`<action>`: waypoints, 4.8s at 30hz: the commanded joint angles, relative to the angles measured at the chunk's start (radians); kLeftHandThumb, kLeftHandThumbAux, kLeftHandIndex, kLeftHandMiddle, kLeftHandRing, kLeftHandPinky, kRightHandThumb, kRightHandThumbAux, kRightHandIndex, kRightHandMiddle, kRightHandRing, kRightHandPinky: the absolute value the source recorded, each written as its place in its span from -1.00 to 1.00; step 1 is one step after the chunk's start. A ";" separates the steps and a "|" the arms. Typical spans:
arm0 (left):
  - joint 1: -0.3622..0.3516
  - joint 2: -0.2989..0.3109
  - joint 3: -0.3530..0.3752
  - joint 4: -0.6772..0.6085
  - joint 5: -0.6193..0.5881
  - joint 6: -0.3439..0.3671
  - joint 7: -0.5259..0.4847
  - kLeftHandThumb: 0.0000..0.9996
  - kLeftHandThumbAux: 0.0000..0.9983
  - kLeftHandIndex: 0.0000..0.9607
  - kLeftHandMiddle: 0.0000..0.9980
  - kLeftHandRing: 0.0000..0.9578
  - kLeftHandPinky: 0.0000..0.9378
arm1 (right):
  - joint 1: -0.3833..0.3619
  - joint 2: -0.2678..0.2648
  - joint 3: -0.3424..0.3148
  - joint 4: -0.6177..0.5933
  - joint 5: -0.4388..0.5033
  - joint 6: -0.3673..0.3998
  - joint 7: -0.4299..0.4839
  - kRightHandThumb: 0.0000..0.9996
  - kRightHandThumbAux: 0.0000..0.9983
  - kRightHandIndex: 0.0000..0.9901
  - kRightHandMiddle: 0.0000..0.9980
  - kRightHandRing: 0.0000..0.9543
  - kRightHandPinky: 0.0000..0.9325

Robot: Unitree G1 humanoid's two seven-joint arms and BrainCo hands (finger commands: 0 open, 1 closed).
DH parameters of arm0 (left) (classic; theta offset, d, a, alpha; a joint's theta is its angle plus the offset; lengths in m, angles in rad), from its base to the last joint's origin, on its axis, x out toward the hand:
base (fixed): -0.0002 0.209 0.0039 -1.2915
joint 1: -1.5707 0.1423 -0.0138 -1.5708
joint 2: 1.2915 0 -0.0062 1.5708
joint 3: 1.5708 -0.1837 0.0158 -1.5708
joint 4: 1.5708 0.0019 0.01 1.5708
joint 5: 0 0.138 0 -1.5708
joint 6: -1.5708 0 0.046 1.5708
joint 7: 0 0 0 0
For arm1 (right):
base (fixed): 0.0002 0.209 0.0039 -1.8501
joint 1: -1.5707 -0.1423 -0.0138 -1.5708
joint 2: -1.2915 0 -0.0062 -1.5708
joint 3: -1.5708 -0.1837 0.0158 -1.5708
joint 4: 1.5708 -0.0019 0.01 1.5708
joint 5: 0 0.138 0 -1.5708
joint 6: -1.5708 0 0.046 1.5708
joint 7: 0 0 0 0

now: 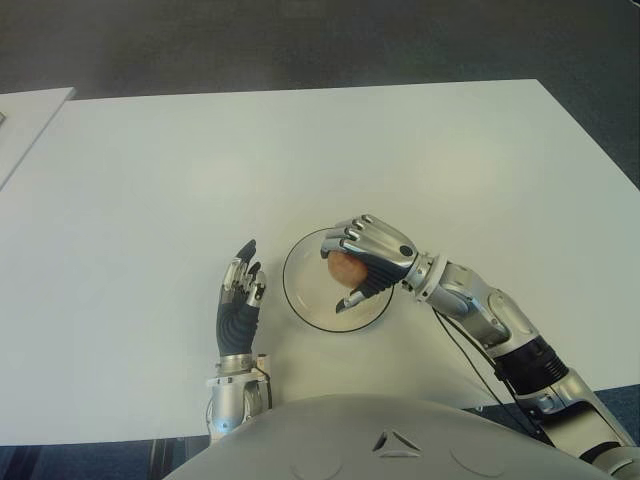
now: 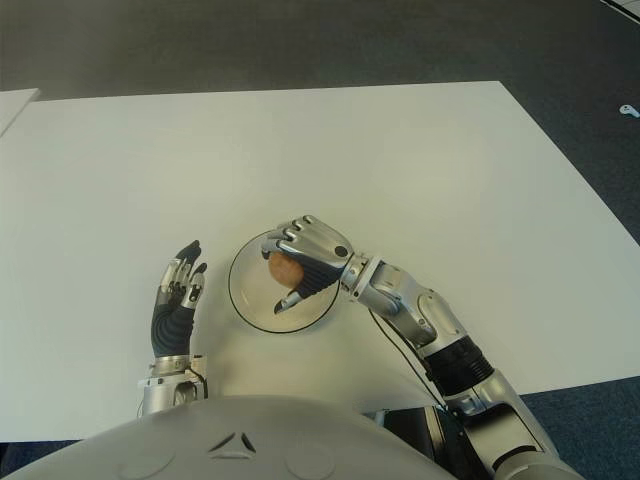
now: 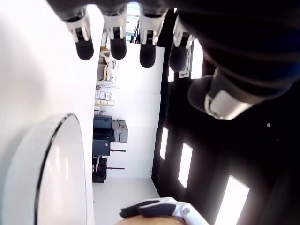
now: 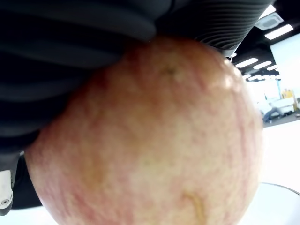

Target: Put the apples into the plate.

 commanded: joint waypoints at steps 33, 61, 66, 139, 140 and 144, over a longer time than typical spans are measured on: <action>0.033 -0.011 -0.002 -0.050 0.039 0.082 0.026 -0.65 -0.02 -0.71 -0.77 -0.85 -0.87 | -0.032 -0.038 0.067 0.131 -0.174 -0.128 -0.178 -0.16 0.01 -0.46 -0.47 -0.54 -0.60; 0.027 0.000 -0.017 -0.042 0.028 0.074 0.017 -0.64 0.07 -0.82 -0.84 -0.87 -0.87 | -0.026 -0.053 0.080 0.079 -0.195 -0.058 -0.057 -0.96 -0.12 -1.00 -1.00 -1.00 -1.00; 0.022 0.001 -0.014 -0.031 0.035 0.061 0.020 -0.64 0.06 -0.81 -0.84 -0.87 -0.87 | -0.018 -0.049 0.077 0.080 -0.200 -0.046 -0.077 -0.99 -0.13 -1.00 -1.00 -1.00 -1.00; -0.011 -0.012 -0.035 0.035 -0.067 0.032 -0.018 -0.63 0.01 -0.74 -0.84 -0.88 -0.86 | 0.007 0.066 0.005 0.119 0.191 0.038 0.091 -0.80 -0.50 -1.00 -1.00 -1.00 -1.00; -0.010 -0.013 -0.036 0.035 -0.065 0.031 -0.017 -0.63 0.01 -0.75 -0.85 -0.89 -0.87 | 0.008 0.069 0.004 0.120 0.193 0.041 0.089 -0.79 -0.50 -1.00 -1.00 -1.00 -1.00; -0.012 -0.019 -0.033 0.040 -0.048 0.031 -0.005 -0.63 0.01 -0.77 -0.88 -0.92 -0.89 | 0.012 0.085 0.000 0.131 0.202 0.050 0.085 -0.79 -0.51 -1.00 -1.00 -1.00 -1.00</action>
